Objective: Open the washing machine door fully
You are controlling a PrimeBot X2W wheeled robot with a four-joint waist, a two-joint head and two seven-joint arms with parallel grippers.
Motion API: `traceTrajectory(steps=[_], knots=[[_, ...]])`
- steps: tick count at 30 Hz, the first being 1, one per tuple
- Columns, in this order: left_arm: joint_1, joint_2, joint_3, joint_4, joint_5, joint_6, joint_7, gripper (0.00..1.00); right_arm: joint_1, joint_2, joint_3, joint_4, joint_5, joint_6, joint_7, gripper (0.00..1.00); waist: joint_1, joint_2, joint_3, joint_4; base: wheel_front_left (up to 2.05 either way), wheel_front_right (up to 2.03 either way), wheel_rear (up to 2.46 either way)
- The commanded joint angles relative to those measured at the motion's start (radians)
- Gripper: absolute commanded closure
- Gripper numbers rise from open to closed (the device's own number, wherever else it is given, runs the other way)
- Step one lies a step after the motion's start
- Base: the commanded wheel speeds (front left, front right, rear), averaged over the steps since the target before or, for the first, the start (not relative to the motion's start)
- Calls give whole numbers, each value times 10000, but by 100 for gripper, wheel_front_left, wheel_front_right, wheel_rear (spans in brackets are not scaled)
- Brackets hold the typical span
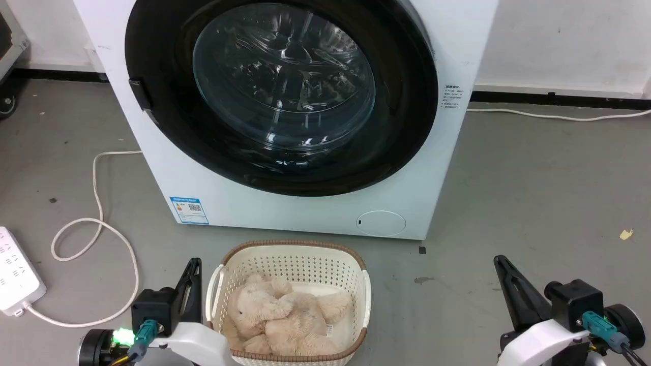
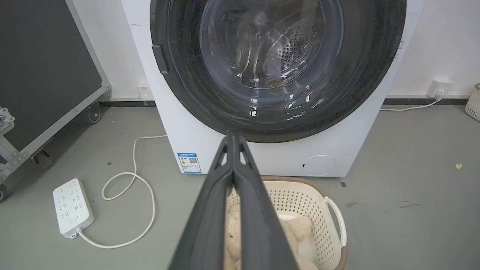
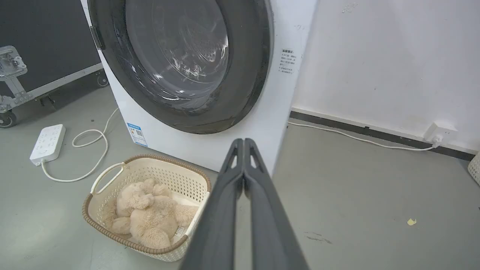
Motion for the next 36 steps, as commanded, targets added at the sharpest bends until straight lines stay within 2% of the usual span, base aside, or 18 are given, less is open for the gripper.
traceTrajectory(steps=[1,36], knots=[[-145,1,5,-37,28,28,3,100,-136,53,-1,12,-62,-15,14,100,0,0,0,0,0,0,0],[-145,1,5,-37,28,28,3,100,-136,53,-1,12,-62,-15,14,100,0,0,0,0,0,0,0]])
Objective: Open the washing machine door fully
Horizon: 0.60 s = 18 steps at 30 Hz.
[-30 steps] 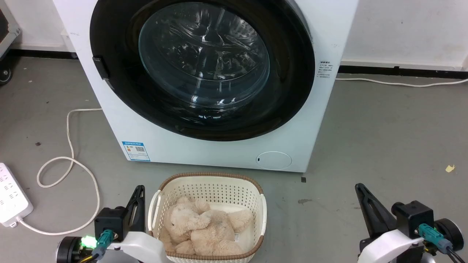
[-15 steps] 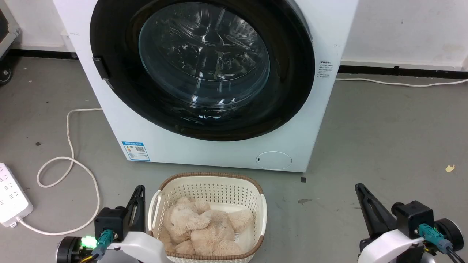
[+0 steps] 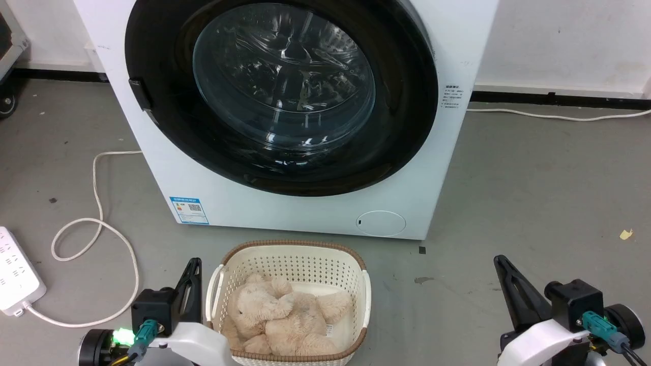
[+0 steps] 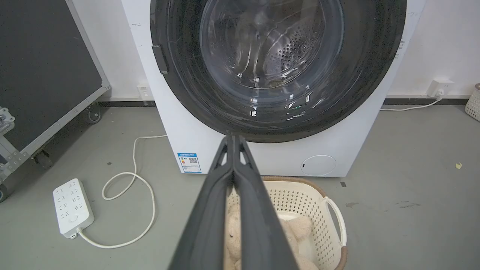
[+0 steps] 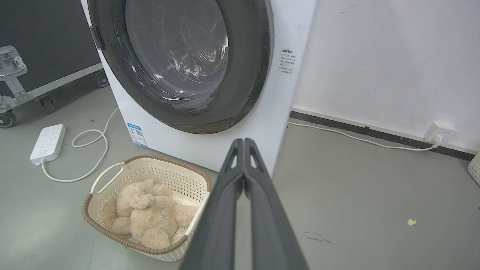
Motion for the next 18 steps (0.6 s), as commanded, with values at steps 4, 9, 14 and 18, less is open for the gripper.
traceTrajectory(steps=[4,9,14,18], knots=[[8,0,-7,5,-2,-2,-3,0,8,0,-2,-1,7,2,-3,0,0,-1,0,0,0,0,0],[7,0,-34,12,-9,8,-47,0,15,-1,3,-9,31,2,-42,0,0,-1,3,-1,0,0,0],[-10,0,-117,11,-28,37,-151,0,17,0,-26,-47,-7,1,-148,0,0,-1,37,-1,0,0,0],[-40,0,-188,-13,-44,66,-235,0,-9,3,-91,-79,-67,0,-232,0,0,-1,123,2,0,0,0]])
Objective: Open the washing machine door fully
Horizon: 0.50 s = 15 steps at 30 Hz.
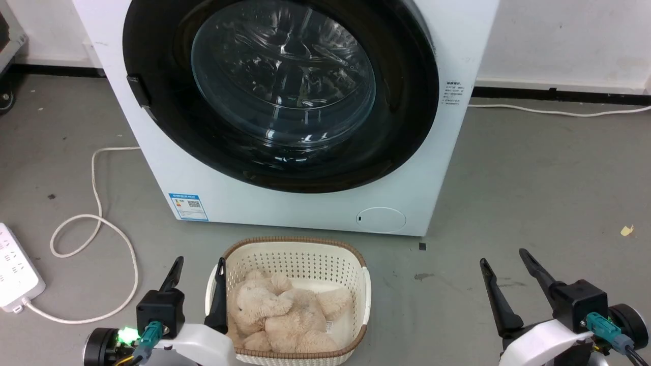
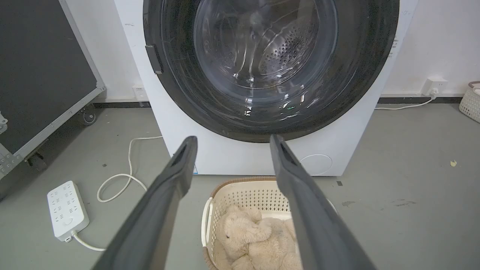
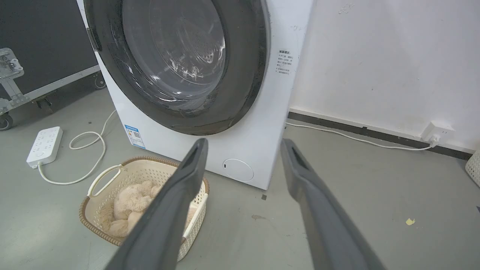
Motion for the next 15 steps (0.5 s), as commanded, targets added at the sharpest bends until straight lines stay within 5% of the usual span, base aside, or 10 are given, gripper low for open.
traceTrajectory(steps=[1,15], knots=[[-59,0,-39,-29,-44,64,-105,0,-37,4,-23,-67,-85,-2,-102,0,0,-1,46,3,0,0,0],[-414,0,-354,-237,-75,206,-397,0,-703,-512,-43,-287,-42,-4,-219,0,0,-1,810,108,0,0,0]])
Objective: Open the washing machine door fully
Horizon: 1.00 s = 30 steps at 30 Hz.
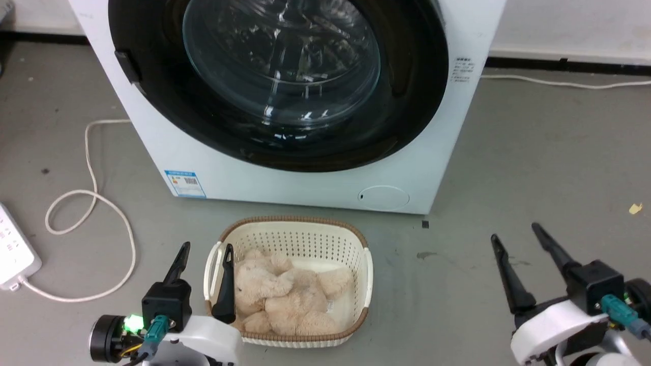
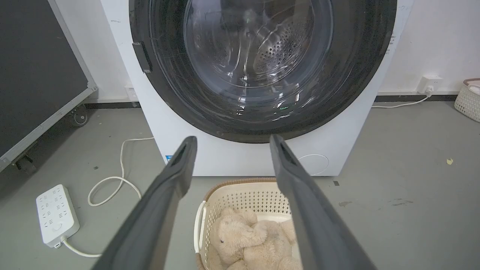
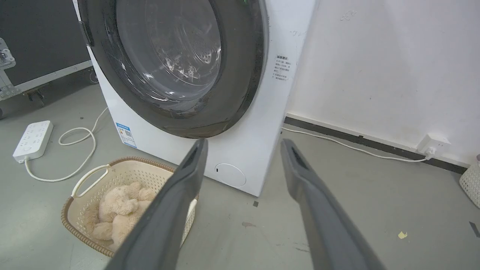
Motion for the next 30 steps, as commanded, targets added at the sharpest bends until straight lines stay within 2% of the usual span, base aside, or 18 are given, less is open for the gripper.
traceTrajectory(steps=[1,7,8,9,10,17,30], knots=[[-202,2,-45,-82,-72,50,-109,0,-248,-147,-6,-98,34,-4,-43,0,-1,-1,126,32,0,0,0],[-382,2,-154,-186,-77,118,-235,0,-796,-505,96,-204,243,-5,38,0,-1,-1,458,98,0,0,0],[-409,2,-174,-205,-81,130,-255,0,-903,-560,118,-210,328,-5,69,8,-1,-1,509,111,0,0,0],[-435,2,-195,-224,-85,141,-276,0,-1018,-608,132,-214,440,-5,107,64,-1,-1,561,124,0,0,0],[-462,2,-216,-241,-89,152,-297,0,-1141,-659,137,-221,547,-5,138,100,-1,-1,610,137,0,0,0],[-630,2,-369,-352,-117,239,-444,0,-2131,-951,65,-151,1235,-6,349,100,-1,-1,939,228,0,0,0],[-906,81,-592,-585,-125,334,-715,0,-4495,-809,-627,1184,3171,-8,1220,100,-1,-1,1628,410,0,0,0]])
